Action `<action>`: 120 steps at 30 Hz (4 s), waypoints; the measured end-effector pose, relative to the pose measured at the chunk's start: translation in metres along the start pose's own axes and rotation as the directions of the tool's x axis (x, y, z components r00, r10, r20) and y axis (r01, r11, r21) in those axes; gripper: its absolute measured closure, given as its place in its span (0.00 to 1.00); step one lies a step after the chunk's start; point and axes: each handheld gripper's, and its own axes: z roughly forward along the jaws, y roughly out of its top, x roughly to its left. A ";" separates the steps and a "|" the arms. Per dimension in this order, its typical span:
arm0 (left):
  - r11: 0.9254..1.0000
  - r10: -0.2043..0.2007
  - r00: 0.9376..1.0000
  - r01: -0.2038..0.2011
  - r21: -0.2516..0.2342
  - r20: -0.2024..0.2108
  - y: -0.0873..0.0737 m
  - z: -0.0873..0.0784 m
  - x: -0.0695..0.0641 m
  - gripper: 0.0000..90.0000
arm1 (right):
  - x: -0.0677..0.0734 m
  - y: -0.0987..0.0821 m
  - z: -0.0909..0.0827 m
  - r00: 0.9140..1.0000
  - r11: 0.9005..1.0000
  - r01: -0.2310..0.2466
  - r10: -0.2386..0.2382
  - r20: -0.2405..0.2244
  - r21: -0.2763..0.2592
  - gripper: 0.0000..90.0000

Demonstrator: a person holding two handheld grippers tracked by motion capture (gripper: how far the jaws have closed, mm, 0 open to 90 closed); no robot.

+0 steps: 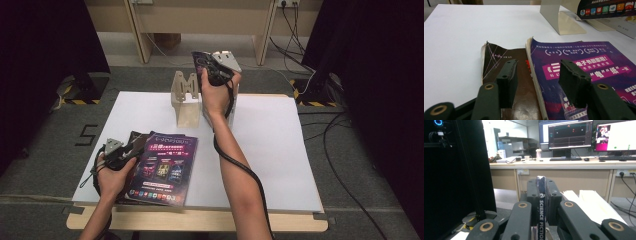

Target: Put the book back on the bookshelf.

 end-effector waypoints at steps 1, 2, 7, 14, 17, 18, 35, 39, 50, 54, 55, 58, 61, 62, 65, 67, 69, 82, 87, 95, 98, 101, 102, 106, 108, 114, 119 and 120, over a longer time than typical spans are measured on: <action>1.000 0.001 1.000 -0.001 0.001 0.000 0.000 0.000 0.000 0.54 | 0.000 0.000 -0.002 1.000 1.000 0.010 -0.010 0.002 0.001 0.94; 1.000 0.000 1.000 0.000 -0.001 0.003 0.000 0.000 -0.001 0.54 | 0.000 0.000 -0.005 1.000 1.000 0.003 -0.003 0.003 0.007 0.94; 1.000 0.003 1.000 -0.003 0.001 0.001 0.000 0.000 -0.002 0.54 | 0.000 -0.003 -0.017 1.000 1.000 0.011 -0.011 0.007 0.008 0.94; 1.000 0.000 1.000 0.000 -0.001 0.003 0.000 0.001 -0.003 0.54 | 0.001 -0.006 -0.034 0.999 0.999 0.043 -0.043 -0.003 0.022 0.94; 1.000 -0.002 1.000 0.002 -0.002 0.002 0.000 0.000 -0.003 0.54 | 0.001 -0.009 -0.043 0.999 0.999 0.046 -0.046 -0.009 0.026 0.94; 1.000 -0.001 1.000 0.001 -0.001 0.002 0.000 0.000 -0.003 0.54 | 0.000 -0.009 -0.046 0.999 0.998 0.049 -0.049 -0.008 0.026 0.94; 1.000 -0.003 1.000 0.003 0.002 0.003 -0.001 0.001 -0.005 0.54 | -0.015 -0.025 -0.087 0.999 0.999 0.040 -0.039 -0.016 0.035 0.94; 1.000 0.001 1.000 -0.001 0.005 0.005 -0.001 0.002 -0.005 0.54 | -0.018 -0.029 -0.096 0.999 0.998 0.042 -0.041 -0.017 0.036 0.94; 1.000 0.000 1.000 0.000 0.008 0.003 -0.001 0.002 -0.005 0.54 | -0.026 -0.035 -0.109 1.000 0.997 0.025 -0.024 -0.016 0.069 0.93; 1.000 0.001 1.000 -0.001 0.008 0.007 -0.001 0.002 -0.006 0.54 | -0.029 -0.034 -0.109 0.999 0.996 0.025 -0.023 -0.023 0.087 0.91; 1.000 0.002 1.000 -0.002 0.009 0.006 -0.001 0.003 -0.006 0.54 | -0.029 -0.035 -0.109 0.999 0.995 0.022 -0.020 -0.026 0.094 0.91; 1.000 0.002 1.000 -0.002 0.010 0.007 -0.002 0.003 -0.006 0.54 | -0.029 -0.035 -0.107 0.999 0.994 0.023 -0.019 -0.036 0.107 0.90; 1.000 0.001 1.000 -0.001 0.011 0.005 -0.002 0.003 -0.006 0.54 | -0.028 -0.035 -0.105 0.999 0.992 0.034 -0.029 -0.041 0.121 0.89; 1.000 0.000 1.000 -0.001 0.010 0.005 -0.002 0.003 -0.006 0.54 | -0.028 -0.035 -0.104 0.999 0.992 0.031 -0.025 -0.046 0.124 0.89; 1.000 -0.002 1.000 0.002 0.007 0.007 -0.001 0.003 -0.006 0.54 | -0.026 -0.034 -0.102 0.998 0.990 0.031 -0.025 -0.050 0.141 0.88; 1.000 -0.002 1.000 0.002 0.007 0.007 -0.001 0.002 -0.005 0.54 | -0.027 -0.034 -0.100 0.998 0.988 0.043 -0.036 -0.049 0.151 0.87; 1.000 -0.004 1.000 0.004 0.007 0.005 -0.001 0.002 -0.005 0.54 | -0.027 -0.034 -0.098 0.998 0.986 0.047 -0.039 -0.051 0.161 0.87; 1.000 -0.003 1.000 0.003 0.009 0.003 -0.001 0.003 -0.004 0.54 | -0.025 -0.036 -0.090 0.996 0.973 0.086 -0.078 -0.047 0.214 0.86; 1.000 -0.006 1.000 0.006 0.007 0.001 -0.002 0.002 -0.004 0.54 | -0.024 -0.034 -0.086 0.993 0.966 0.110 -0.100 -0.056 0.234 0.90; 1.000 -0.008 1.000 0.008 0.004 -0.004 -0.001 0.001 -0.002 0.54 | -0.022 -0.034 -0.085 0.994 0.968 0.094 -0.080 -0.069 0.232 0.94; 1.000 -0.008 1.000 0.008 -0.002 -0.003 -0.001 0.001 -0.002 0.54 | -0.022 -0.034 -0.084 0.996 0.970 0.071 -0.057 -0.071 0.232 0.94; 1.000 -0.007 1.000 0.007 -0.004 -0.004 -0.001 0.001 -0.002 0.54 | -0.023 -0.034 -0.084 0.997 0.974 0.063 -0.051 -0.064 0.219 0.94; 1.000 -0.008 1.000 0.008 -0.004 -0.005 -0.001 0.000 -0.001 0.54 | -0.022 -0.035 -0.084 0.997 0.974 0.055 -0.043 -0.062 0.218 0.94; 1.000 -0.007 1.000 0.007 -0.005 -0.005 0.000 0.000 -0.001 0.54 | -0.023 -0.036 -0.084 0.998 0.978 0.038 -0.026 -0.059 0.205 0.94; 1.000 -0.006 1.000 0.006 -0.005 -0.005 -0.001 0.000 -0.001 0.54 | -0.022 -0.035 -0.083 0.998 0.979 0.033 -0.022 -0.058 0.202 0.94; 1.000 -0.009 1.000 0.009 -0.003 -0.006 -0.001 0.000 -0.001 0.54 | -0.021 -0.033 -0.081 0.998 0.983 0.036 -0.027 -0.048 0.183 0.94; 1.000 -0.008 1.000 0.008 -0.001 -0.005 -0.001 0.001 -0.001 0.54 | -0.020 -0.031 -0.079 0.999 0.986 0.022 -0.014 -0.044 0.165 0.94; 1.000 -0.008 1.000 0.008 -0.001 -0.005 -0.001 0.000 -0.001 0.54 | -0.019 -0.031 -0.079 0.999 0.986 0.024 -0.017 -0.043 0.162 0.94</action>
